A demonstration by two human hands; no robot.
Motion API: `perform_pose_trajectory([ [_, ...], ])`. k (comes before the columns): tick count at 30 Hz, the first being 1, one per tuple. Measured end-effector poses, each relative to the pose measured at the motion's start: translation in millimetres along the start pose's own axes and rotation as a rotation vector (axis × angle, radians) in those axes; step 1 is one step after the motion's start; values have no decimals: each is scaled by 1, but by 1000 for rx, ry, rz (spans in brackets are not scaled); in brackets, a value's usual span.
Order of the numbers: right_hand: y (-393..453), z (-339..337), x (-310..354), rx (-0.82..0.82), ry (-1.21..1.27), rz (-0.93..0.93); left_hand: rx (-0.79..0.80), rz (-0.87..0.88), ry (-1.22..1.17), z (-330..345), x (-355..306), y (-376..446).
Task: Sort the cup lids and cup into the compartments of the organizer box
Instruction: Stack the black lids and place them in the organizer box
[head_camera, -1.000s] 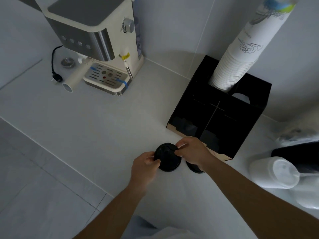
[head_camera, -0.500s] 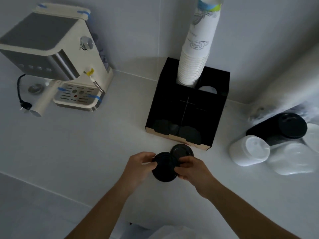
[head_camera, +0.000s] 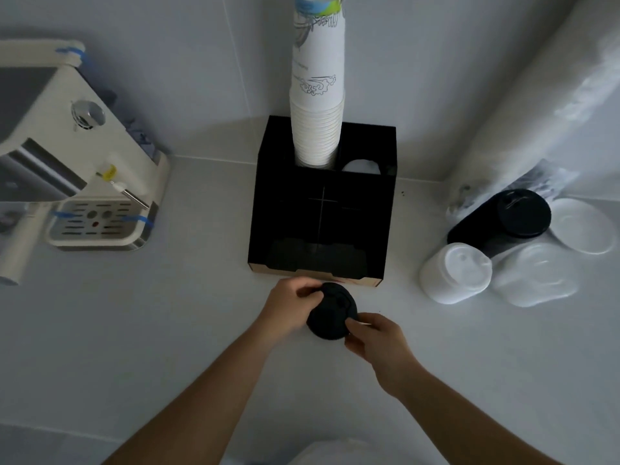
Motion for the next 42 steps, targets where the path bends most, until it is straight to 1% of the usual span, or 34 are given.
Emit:
perform_pose_trajectory([
  [5,9,5,0,-28,0,26,-9,14,87,11,2,10],
  [13,17,12,7,-39,-98,44,-40,-10,145,15,8,22],
  [18,19,12,11,-41,-100,49,-56,-14,139,14,8,27],
  [21,19,13,12,-53,-163,41,-43,-18,127,14,8,28],
  [24,19,13,14,-64,-231,38,-28,-17,178,14,8,29],
  [28,20,13,14,-85,-331,11,-49,-20,234,17,4,29],
  [33,24,14,13,-101,-395,2,-66,-22,306,18,2,26],
  [36,24,14,13,-92,-413,14,-38,-27,321,17,3,22],
  [39,23,15,17,-74,-414,24,-23,-48,297,16,3,19],
  [42,20,16,19,-57,-375,4,-30,-112,192,13,1,17],
])
Point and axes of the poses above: each hand's wrist, its own y-axis towards the middle knuckle, its own z-axis out of the palm, x = y × z, the point moved 1 cm from there along y, towards the middle knuckle, and after that the axes turned 5 degrees about y, right-handed, at the moved point
